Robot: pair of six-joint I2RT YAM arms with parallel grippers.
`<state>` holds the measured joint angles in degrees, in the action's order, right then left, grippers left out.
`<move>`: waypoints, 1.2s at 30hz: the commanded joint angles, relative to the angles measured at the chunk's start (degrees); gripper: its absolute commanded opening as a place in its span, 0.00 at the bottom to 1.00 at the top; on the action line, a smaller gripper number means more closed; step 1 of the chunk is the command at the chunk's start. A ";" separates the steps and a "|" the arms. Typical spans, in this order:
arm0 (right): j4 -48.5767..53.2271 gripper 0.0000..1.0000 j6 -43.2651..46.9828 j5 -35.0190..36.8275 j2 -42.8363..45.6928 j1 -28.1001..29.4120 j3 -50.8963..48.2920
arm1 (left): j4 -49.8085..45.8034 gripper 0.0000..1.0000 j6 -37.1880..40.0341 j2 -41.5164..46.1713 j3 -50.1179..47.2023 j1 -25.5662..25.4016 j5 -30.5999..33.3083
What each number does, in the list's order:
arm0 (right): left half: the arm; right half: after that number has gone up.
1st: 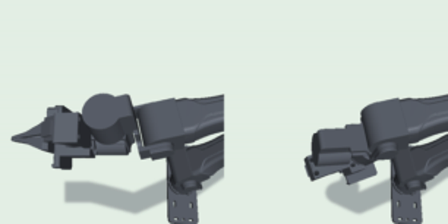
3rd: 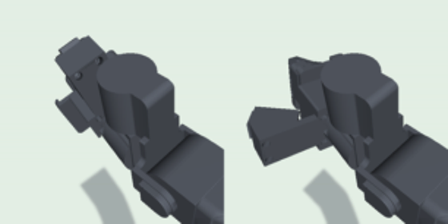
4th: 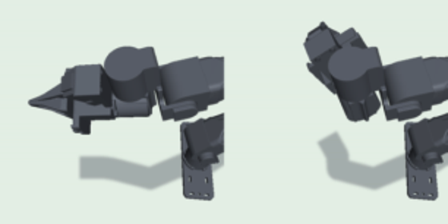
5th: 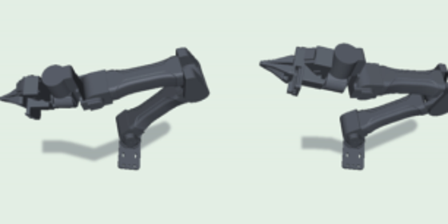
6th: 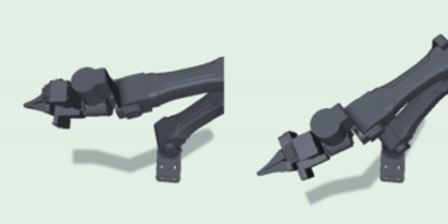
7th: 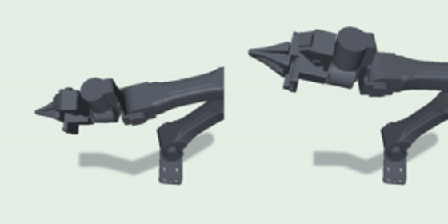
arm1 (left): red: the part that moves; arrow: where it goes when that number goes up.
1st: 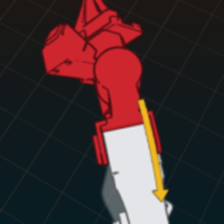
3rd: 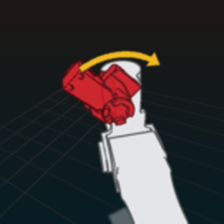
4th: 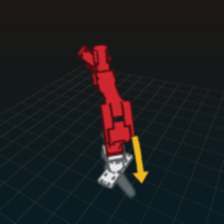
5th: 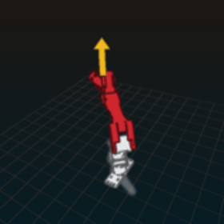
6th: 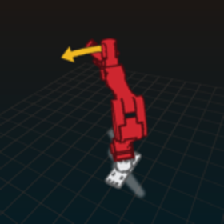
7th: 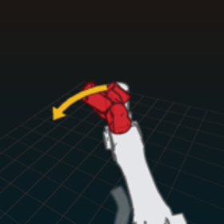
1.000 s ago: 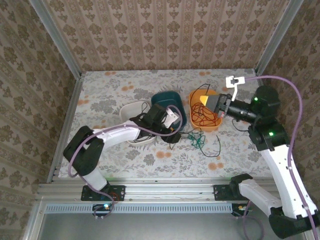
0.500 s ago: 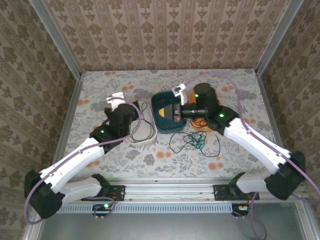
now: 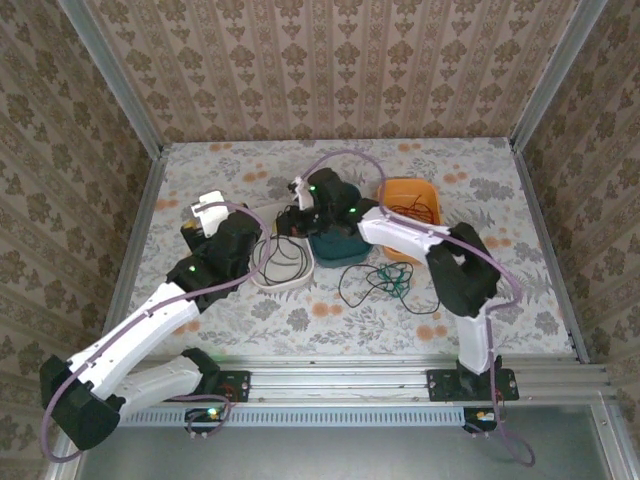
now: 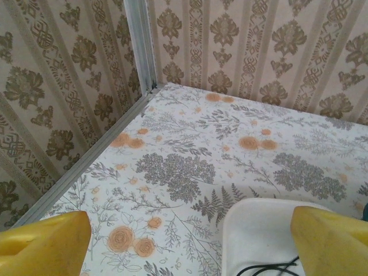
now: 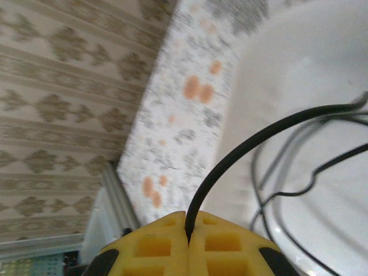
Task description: Untangle the cables
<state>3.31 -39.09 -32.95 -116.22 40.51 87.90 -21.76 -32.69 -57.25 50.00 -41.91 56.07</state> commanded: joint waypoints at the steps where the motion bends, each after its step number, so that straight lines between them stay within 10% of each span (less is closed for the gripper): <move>1: 10.70 0.01 4.32 6.55 -3.75 2.67 6.31 | -1.93 0.90 -1.14 -1.13 0.63 0.25 -2.09; 10: 20.22 0.41 11.44 21.72 -0.34 6.11 9.68 | -1.11 0.91 0.95 -2.41 0.58 0.26 -7.34; 16: 17.74 0.48 11.21 34.66 9.80 5.72 3.29 | 4.14 0.91 7.93 -3.83 -0.47 -0.13 -16.63; 23: 19.51 0.50 5.87 55.14 25.30 3.21 -10.92 | 18.47 0.92 25.14 -11.57 -2.80 -9.85 -43.13; 28: 20.16 0.50 -4.69 53.01 37.98 -5.24 -24.68 | 15.62 0.92 33.14 -25.26 4.05 -17.66 -57.16; 36: 21.59 0.50 -12.48 49.35 51.89 -15.98 -40.57 | 15.69 0.92 38.98 -40.88 10.49 -21.59 -56.86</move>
<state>23.75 -46.89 16.95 -66.94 25.89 49.74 -6.02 1.89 -96.84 57.76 -63.35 1.39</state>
